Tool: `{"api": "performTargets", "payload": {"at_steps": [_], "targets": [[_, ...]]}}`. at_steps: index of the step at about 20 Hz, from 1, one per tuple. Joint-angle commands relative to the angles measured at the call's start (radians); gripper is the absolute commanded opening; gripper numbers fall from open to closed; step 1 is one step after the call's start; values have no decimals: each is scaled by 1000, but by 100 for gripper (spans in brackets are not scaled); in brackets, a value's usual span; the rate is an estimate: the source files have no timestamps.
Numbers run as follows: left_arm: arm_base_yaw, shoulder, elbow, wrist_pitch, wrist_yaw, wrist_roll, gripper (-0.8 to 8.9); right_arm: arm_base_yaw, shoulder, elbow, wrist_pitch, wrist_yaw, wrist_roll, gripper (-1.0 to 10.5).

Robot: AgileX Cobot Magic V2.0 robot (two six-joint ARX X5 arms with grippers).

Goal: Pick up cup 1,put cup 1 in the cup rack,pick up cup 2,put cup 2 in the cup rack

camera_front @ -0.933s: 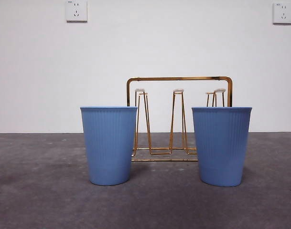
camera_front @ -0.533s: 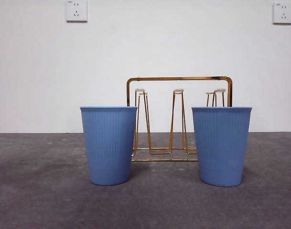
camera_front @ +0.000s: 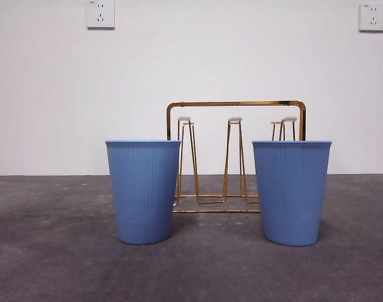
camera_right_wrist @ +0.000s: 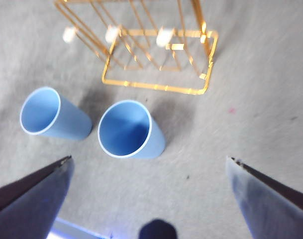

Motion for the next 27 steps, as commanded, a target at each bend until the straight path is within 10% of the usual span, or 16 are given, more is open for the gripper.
{"api": "performTargets", "payload": {"at_steps": [1, 15, 21, 27], "targets": [[-25, 4, 2, 27, 52, -16, 696, 52, 77, 14, 8, -5, 9, 563], [-126, 77, 2, 98, 201, -82, 696, 358, 616, 59, 153, 298, 72, 481], [-144, 94, 2, 99, 200, -82, 696, 368, 697, 58, 188, 298, 84, 51], [-184, 118, 2, 150, 201, -114, 696, 368, 697, 58, 209, 264, 46, -16]]}}
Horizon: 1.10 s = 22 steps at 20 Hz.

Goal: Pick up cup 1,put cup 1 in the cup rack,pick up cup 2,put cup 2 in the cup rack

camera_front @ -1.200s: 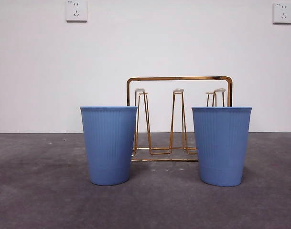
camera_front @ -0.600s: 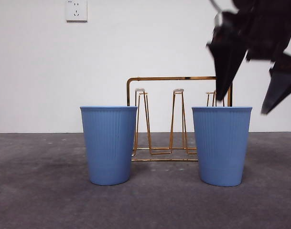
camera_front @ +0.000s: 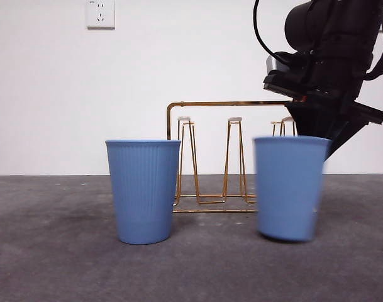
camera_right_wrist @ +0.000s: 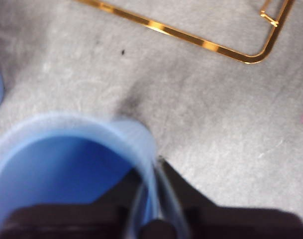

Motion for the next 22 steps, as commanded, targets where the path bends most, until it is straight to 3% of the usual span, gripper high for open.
{"api": "performTargets", "payload": {"at_steps": [1, 6, 9, 12, 17, 22], "targets": [[-18, 11, 2, 26, 8, -24, 696, 2, 7, 3, -1, -3, -28, -16], [-70, 44, 2, 153, 13, -126, 696, 2, -111, 3, -40, -17, -54, -16], [-108, 69, 2, 335, 14, -254, 696, 2, -324, 7, -25, -46, -51, -16], [-165, 107, 2, 562, 0, -399, 696, 2, -579, 9, 95, -71, 3, -16], [-325, 197, 2, 917, -150, -579, 696, 2, -880, 9, 383, -87, 106, -16], [-484, 311, 2, 1264, -305, -726, 696, 2, -943, 9, 526, -87, 124, -16]]}}
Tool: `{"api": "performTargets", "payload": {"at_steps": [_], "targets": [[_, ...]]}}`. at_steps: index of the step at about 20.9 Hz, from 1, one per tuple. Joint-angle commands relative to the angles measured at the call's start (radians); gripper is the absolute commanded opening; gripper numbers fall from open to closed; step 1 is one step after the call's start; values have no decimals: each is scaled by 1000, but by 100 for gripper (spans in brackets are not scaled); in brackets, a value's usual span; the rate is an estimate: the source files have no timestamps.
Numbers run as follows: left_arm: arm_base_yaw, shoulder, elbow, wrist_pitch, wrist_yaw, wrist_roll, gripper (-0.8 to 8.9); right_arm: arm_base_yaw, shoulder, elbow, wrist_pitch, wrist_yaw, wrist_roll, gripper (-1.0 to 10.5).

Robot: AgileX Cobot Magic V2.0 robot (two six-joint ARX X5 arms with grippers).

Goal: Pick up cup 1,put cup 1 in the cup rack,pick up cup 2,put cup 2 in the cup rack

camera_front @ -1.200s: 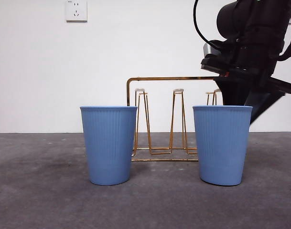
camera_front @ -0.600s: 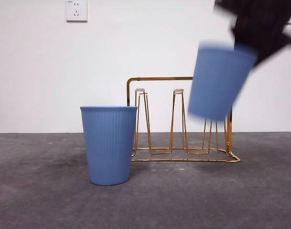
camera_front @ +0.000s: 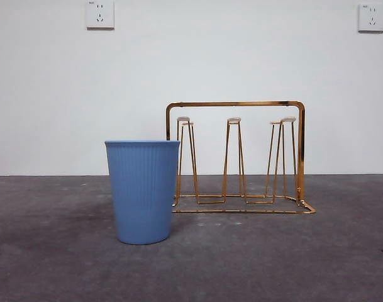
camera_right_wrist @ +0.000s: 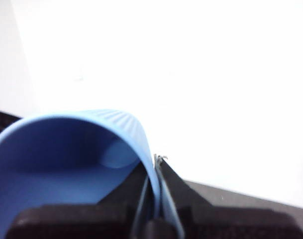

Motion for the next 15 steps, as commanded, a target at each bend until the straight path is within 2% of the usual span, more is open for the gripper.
{"api": "performTargets", "payload": {"at_steps": [1, 4, 7, 15], "targets": [[-57, 42, 2, 137, -52, -94, 696, 2, 6, -11, 37, -4, 34, -16], [-107, 84, 2, 217, -117, -119, 696, 2, 7, -11, 98, -29, 39, -16], [-141, 121, 2, 278, -179, -121, 696, 2, 14, -11, 151, -31, 77, -16], [-193, 193, 2, 426, -324, -153, 696, 15, 52, -11, 191, -71, 110, -16]]}}
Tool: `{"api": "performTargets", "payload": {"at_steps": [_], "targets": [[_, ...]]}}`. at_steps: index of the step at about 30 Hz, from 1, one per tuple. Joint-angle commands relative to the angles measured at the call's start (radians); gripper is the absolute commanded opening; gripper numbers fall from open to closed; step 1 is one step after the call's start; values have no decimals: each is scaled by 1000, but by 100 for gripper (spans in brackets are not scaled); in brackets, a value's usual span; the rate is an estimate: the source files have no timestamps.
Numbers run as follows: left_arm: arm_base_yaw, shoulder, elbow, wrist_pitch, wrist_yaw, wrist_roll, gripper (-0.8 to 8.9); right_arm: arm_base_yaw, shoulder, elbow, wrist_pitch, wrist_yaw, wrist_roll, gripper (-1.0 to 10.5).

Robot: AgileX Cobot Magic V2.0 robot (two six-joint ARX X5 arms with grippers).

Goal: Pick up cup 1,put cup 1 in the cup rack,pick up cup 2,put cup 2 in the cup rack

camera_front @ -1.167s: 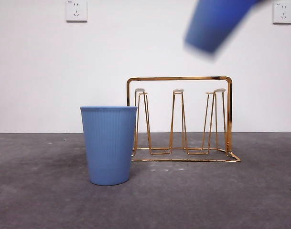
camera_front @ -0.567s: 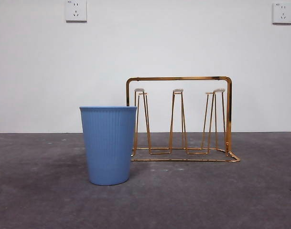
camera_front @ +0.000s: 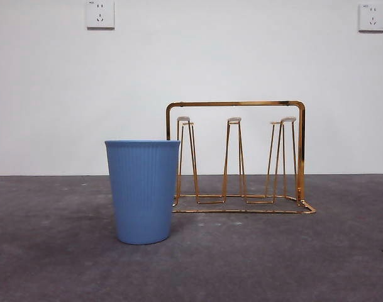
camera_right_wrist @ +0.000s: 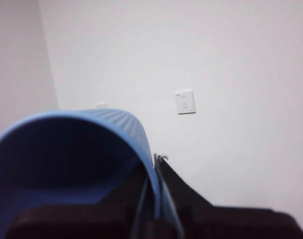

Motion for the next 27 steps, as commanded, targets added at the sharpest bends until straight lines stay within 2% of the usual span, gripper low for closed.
{"api": "performTargets", "payload": {"at_steps": [1, 8, 18, 23, 27], "targets": [[-11, 19, 2, 48, -20, -9, 696, 12, 25, -10, -8, -2, 24, -16], [-24, 34, 2, 97, -82, -8, 696, 66, 76, -10, -18, -13, 11, -16], [-26, 34, 2, 129, -79, -23, 673, 132, 120, -10, -33, 17, -29, -16], [-26, 34, 2, 130, -69, -23, 402, 132, 124, -10, -39, 18, -30, -12], [-26, 34, 2, 129, -67, -23, 308, 132, 124, -10, -51, 23, -38, -12]]}}
